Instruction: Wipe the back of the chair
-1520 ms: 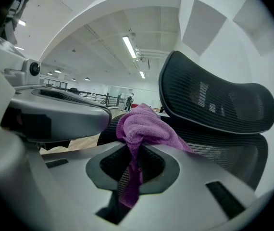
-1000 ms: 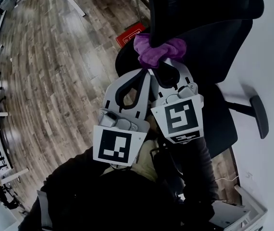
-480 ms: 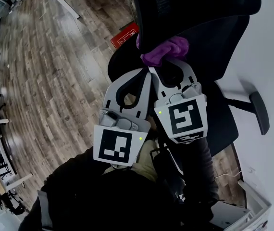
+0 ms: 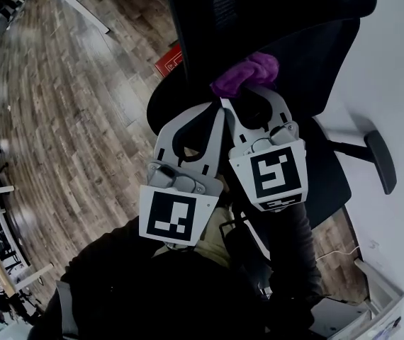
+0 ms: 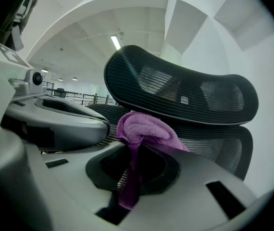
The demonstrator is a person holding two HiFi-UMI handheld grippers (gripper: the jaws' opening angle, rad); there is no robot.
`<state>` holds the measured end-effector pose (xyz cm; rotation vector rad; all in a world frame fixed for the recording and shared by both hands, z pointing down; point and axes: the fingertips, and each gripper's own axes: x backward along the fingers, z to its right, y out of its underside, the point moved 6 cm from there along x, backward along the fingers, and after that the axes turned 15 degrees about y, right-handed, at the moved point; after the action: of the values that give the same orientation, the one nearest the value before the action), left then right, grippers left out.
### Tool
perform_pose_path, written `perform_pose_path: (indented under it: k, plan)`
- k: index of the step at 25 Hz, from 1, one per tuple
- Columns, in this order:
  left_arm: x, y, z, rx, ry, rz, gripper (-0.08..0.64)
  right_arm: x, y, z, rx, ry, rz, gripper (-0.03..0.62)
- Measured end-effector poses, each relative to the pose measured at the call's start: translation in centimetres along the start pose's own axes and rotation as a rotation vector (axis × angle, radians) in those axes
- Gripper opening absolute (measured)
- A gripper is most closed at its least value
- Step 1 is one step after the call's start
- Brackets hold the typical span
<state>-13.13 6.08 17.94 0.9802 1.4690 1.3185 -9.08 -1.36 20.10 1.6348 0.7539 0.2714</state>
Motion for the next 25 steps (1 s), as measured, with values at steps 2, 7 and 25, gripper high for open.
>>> perform_pose_path:
  k: [2, 7, 25]
  plan:
    - [-0.5, 0.0, 0.2, 0.0, 0.011, 0.0, 0.009, 0.0, 0.1, 0.5, -0.004, 0.007, -0.001, 0.046]
    - [-1.6, -0.1, 0.4, 0.002, 0.036, -0.003, 0.009, -0.2, 0.3, 1.4, -0.01, 0.022, -0.005, 0.046]
    - [-5.5, -0.8, 0.8, -0.001, 0.128, -0.017, 0.009, -1.1, 1.1, 5.2, -0.039, 0.092, -0.023, 0.046]
